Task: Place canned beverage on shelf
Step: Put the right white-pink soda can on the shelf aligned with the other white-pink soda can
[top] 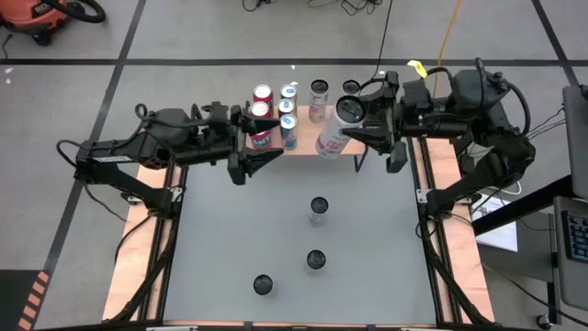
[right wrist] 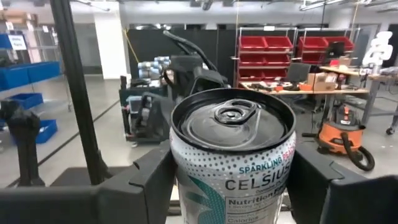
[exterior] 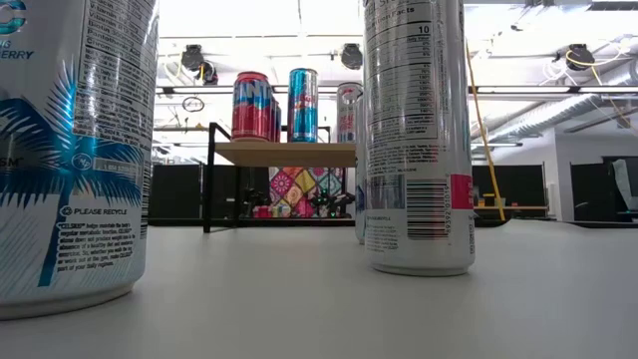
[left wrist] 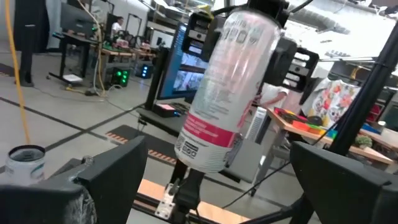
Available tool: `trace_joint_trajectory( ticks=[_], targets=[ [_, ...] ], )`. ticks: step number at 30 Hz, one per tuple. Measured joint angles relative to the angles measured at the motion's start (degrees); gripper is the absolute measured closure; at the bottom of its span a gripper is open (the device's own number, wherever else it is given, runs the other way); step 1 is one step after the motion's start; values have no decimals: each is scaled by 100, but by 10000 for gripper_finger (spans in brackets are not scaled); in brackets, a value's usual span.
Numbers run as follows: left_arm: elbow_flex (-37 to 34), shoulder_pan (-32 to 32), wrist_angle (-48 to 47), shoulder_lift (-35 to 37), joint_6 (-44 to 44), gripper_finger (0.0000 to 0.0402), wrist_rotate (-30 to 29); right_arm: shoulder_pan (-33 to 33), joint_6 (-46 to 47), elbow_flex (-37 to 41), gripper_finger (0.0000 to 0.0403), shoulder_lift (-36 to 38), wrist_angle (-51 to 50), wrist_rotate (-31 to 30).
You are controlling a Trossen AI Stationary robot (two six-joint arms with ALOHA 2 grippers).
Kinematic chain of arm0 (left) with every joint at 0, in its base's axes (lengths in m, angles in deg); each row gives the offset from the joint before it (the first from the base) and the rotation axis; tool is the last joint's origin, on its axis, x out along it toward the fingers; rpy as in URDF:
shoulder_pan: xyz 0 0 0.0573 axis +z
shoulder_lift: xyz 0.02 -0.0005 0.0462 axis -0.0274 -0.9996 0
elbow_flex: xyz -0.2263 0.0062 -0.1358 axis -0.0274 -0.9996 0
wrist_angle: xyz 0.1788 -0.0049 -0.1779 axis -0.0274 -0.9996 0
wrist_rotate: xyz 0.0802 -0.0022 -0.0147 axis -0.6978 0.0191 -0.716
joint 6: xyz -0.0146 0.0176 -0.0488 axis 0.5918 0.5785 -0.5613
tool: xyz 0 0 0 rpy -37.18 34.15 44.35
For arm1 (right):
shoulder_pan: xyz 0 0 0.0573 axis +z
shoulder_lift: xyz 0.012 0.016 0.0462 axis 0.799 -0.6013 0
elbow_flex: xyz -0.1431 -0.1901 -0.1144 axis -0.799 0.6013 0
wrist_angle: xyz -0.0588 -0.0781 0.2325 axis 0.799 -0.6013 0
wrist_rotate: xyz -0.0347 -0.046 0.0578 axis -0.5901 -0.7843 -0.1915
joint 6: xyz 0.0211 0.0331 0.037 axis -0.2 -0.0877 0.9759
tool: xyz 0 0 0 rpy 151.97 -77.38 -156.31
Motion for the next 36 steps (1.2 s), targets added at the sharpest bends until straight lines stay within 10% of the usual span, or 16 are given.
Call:
trace_joint_trajectory(
  ticks=[9, 22, 36],
  targets=[
    [0, 0, -4, 41, 4, 6, -273, -673, 82, 1369, 190, 713, 99, 505],
    [0, 0, -1, 25, 8, 6, -1123, -1970, 1042, 4844, 190, 1848, 2786, 2321],
    [0, 0, -1, 25, -146, 6, -1602, -2954, 705, 5501, 190, 1924, 3062, 3535]
  ],
)
